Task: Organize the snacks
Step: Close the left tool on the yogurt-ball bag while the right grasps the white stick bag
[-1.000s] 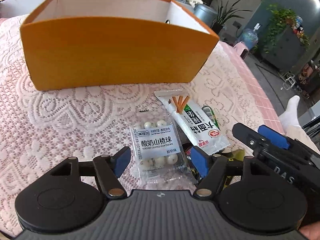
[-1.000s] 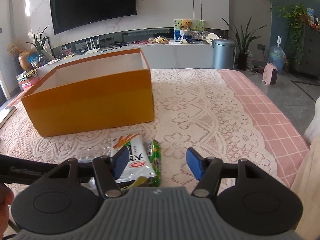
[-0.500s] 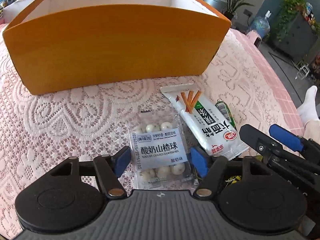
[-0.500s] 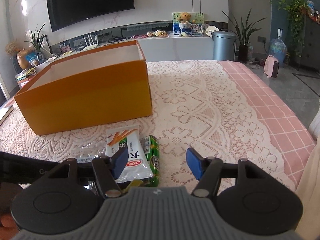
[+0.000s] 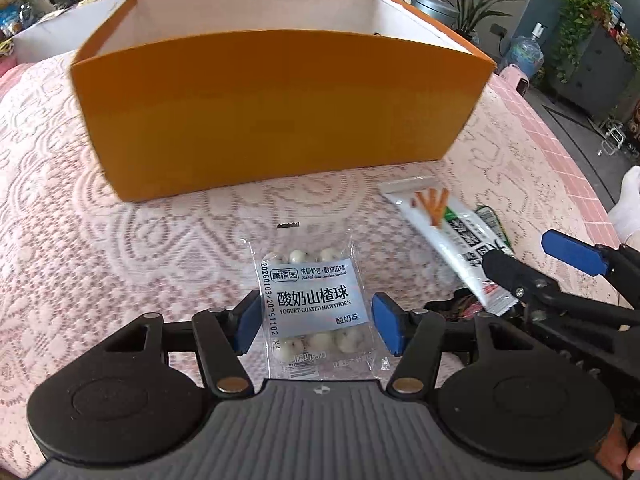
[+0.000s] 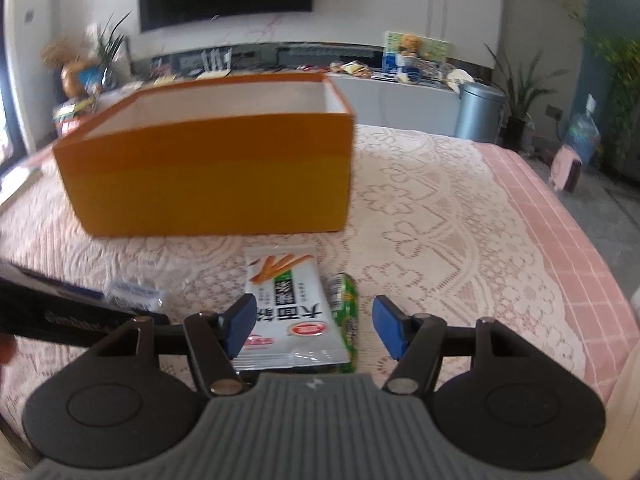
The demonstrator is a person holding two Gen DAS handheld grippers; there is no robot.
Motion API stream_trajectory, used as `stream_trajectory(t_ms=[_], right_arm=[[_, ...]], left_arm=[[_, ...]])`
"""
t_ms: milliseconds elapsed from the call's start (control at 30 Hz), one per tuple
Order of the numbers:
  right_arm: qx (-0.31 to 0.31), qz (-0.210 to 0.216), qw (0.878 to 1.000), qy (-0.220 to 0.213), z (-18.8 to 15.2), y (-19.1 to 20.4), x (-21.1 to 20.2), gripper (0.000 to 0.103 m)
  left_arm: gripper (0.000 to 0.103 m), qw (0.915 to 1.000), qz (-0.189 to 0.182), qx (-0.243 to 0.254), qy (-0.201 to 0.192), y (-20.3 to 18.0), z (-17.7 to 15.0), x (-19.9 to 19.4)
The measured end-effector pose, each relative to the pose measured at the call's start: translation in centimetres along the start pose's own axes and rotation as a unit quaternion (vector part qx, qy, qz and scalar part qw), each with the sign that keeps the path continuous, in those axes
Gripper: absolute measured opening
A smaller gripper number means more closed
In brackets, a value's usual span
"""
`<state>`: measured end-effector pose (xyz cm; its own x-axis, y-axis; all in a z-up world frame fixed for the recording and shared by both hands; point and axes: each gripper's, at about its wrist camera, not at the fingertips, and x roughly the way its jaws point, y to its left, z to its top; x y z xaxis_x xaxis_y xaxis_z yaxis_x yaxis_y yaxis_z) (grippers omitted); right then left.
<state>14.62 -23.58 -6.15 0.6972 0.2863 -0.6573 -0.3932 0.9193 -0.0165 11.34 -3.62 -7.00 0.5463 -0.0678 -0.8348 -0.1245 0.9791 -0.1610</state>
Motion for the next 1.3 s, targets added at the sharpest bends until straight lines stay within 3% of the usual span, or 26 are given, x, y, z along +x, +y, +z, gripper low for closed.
stream_trajectory(t_ms=[367, 767, 1033, 1300], right_arm=[[-0.031, 0.004, 0.998, 0.046, 1.4, 1.8, 3.3, 0.062], [-0.106, -0.050, 0.992, 0.051, 0.3, 3.3, 4.5, 0.065], [-0.120, -0.069, 0.989, 0.051, 0.1, 3.2, 4.4, 0.053], [-0.106, -0.051, 0.992, 0.037, 0.4, 3.1, 3.4, 0.044]], left_arm=[[0.068, 0.9998, -0.007, 0.016, 0.004, 0.0, 0.1, -0.2], [0.069, 0.9995, -0.012, 0.027, 0.005, -1.9, 0.4, 0.3], [0.069, 0.9996, -0.015, 0.023, 0.007, -0.9, 0.4, 0.6], [0.068, 0.9997, -0.012, 0.021, 0.003, -0.7, 0.2, -0.1]])
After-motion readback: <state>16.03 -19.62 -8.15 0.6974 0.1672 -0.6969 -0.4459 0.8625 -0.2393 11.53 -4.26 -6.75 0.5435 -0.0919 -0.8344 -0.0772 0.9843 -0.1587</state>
